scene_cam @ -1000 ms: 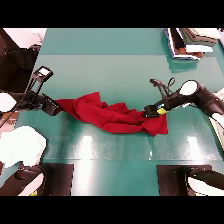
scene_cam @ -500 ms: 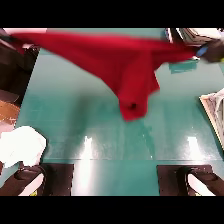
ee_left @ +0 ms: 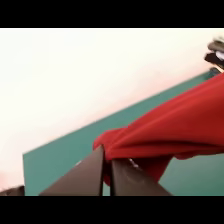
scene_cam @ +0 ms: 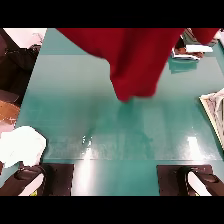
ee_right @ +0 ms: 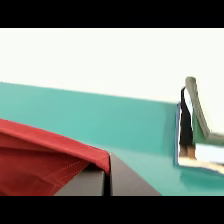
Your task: Fold the shirts.
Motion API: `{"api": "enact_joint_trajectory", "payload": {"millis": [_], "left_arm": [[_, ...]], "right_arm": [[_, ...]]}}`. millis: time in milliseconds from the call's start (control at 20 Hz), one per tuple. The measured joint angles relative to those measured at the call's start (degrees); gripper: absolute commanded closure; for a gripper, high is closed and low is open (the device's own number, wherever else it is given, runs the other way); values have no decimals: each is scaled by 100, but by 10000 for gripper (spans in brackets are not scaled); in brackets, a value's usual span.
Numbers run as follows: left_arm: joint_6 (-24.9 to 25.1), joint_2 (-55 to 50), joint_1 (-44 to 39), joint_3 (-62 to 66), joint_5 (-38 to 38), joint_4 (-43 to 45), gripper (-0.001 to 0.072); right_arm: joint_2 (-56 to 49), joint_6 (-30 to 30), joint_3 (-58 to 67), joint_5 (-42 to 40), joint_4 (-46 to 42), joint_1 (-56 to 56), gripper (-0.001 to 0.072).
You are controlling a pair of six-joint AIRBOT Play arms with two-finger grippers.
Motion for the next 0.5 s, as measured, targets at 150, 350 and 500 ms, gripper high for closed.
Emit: {"api": "enact_joint_trajectory", "payload": {"millis": [150, 350, 500], "left_arm": [[-2, -20, 0, -815, -313, -120, 677], [11, -28, 0, -2734, -286, -190, 677], [28, -33, 2, -4072, -101, -190, 671]], "right_arm": [[-374, 52, 20, 1010, -9, -39, 698], [-732, 87, -804, 1766, 11, 2, 698], [-793, 92, -1794, 1561, 17, 210, 698]]}}
